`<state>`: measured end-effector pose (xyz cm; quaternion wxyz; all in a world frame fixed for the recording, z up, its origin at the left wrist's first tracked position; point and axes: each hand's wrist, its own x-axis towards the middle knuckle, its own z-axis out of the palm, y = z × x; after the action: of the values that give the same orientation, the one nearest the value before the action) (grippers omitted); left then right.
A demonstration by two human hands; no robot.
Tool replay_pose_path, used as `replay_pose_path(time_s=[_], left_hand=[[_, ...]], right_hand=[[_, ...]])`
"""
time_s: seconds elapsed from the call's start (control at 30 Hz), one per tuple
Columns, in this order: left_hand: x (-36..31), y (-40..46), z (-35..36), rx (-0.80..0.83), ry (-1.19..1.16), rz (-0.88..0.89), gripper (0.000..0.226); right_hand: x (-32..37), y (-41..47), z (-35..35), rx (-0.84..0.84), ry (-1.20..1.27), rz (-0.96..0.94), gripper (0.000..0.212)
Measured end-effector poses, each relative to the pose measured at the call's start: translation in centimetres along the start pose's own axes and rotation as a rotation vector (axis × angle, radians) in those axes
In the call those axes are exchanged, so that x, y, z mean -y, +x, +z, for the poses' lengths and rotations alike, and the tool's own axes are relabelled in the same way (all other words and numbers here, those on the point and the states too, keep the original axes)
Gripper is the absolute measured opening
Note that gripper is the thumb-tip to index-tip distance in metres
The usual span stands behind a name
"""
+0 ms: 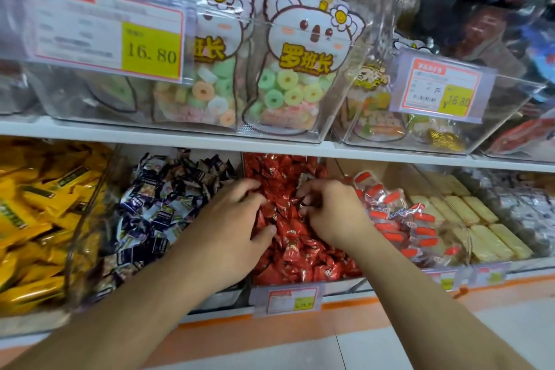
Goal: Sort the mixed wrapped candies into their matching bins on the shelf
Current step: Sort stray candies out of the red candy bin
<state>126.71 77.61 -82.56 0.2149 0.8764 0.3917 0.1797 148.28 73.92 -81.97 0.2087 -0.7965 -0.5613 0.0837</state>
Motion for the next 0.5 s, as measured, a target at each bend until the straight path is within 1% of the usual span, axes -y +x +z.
replay_pose_path(time_s=[0.13, 0.27, 0.33, 0.4, 0.5], left_hand=[[-0.1, 0.0, 0.0, 0.002, 0.0, -0.002, 0.056], [-0.4, -0.2, -0.4, -0.013, -0.025, -0.01, 0.051], [-0.8, -0.3, -0.8, -0.056, -0.035, -0.005, 0.048], [-1.4, -0.4, -1.3, -0.106, -0.052, 0.015, 0.047], [-2.3, -0.6, -2.1, -0.16, -0.119, 0.034, 0.047]], right_hand=[[-0.1, -0.6, 0.0, -0.08, 0.109, -0.002, 0.036], [0.4, -1.2, -1.1, -0.181, 0.159, -0.038, 0.03], [0.6, -1.6, -2.0, -0.238, 0.213, -0.048, 0.033], [1.0, -2.2, -2.8, -0.253, 0.337, -0.017, 0.034], [2.4, -3.3, -3.4, -0.186, 0.6, 0.032, 0.025]])
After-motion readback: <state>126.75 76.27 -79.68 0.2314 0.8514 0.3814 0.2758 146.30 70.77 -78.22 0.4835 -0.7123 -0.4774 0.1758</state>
